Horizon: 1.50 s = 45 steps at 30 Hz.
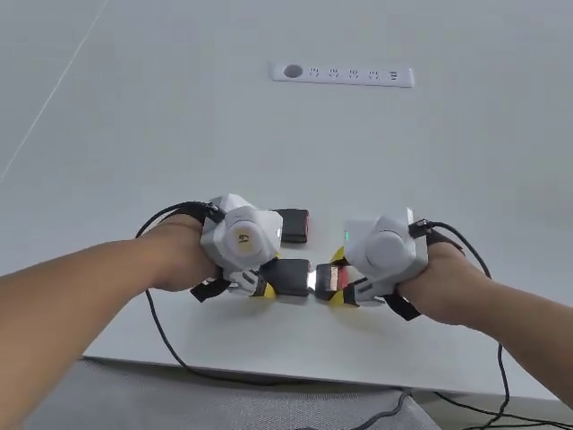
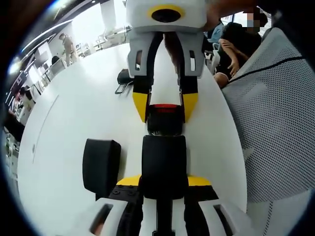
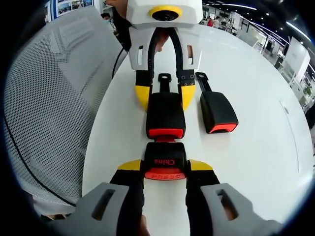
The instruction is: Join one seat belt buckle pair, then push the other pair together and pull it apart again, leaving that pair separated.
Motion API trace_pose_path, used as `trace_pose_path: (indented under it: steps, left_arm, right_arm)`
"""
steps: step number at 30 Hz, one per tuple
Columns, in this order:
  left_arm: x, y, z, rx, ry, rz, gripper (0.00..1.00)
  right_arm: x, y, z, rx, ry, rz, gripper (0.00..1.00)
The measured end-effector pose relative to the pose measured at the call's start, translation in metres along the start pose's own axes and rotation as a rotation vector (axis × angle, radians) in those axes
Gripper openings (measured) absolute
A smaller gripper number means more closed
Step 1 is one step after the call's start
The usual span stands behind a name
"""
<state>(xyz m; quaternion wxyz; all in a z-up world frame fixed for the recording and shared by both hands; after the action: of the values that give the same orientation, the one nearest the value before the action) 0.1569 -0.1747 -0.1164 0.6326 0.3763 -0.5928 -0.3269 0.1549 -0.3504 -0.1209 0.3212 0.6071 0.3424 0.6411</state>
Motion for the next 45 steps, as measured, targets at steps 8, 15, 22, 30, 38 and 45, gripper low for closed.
trace_pose_path:
  steps: [8, 15, 22, 30, 38, 45]
  left_arm:
    - [-0.006, -0.002, -0.002, 0.005, 0.010, 0.027, 0.30]
    - [-0.008, -0.001, -0.003, 0.004, 0.021, 0.041, 0.30]
    - [-0.010, -0.001, -0.003, 0.011, 0.031, 0.052, 0.31]
    - [-0.007, -0.001, -0.001, 0.014, 0.028, 0.038, 0.31]
    - [-0.008, -0.002, -0.002, 0.007, 0.033, 0.027, 0.32]
    - [-0.007, -0.002, -0.002, 0.010, 0.042, 0.018, 0.33]
  right_arm:
    - [-0.003, -0.001, 0.006, -0.002, -0.018, 0.007, 0.30]
    - [-0.001, -0.003, 0.006, -0.003, -0.024, 0.011, 0.30]
    - [-0.003, -0.005, 0.009, -0.008, -0.034, 0.019, 0.31]
    - [0.000, -0.004, 0.009, -0.007, -0.045, 0.016, 0.31]
    - [0.002, -0.005, 0.009, 0.000, -0.031, -0.006, 0.32]
    - [0.005, -0.006, 0.009, -0.002, -0.025, -0.023, 0.33]
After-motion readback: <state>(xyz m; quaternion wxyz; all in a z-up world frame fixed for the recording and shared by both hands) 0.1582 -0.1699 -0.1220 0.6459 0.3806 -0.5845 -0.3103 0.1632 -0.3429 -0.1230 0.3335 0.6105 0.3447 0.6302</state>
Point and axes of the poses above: the centre of the closed fingertips' face, and the gripper's own axes: y roughly backward along the fingers, z roughly to its right, x roughly out of its top, the point moved 10 cm from there along y, roughly backward along the fingers, and after that the axes turned 2 degrees about y, right-handed, at the moved point
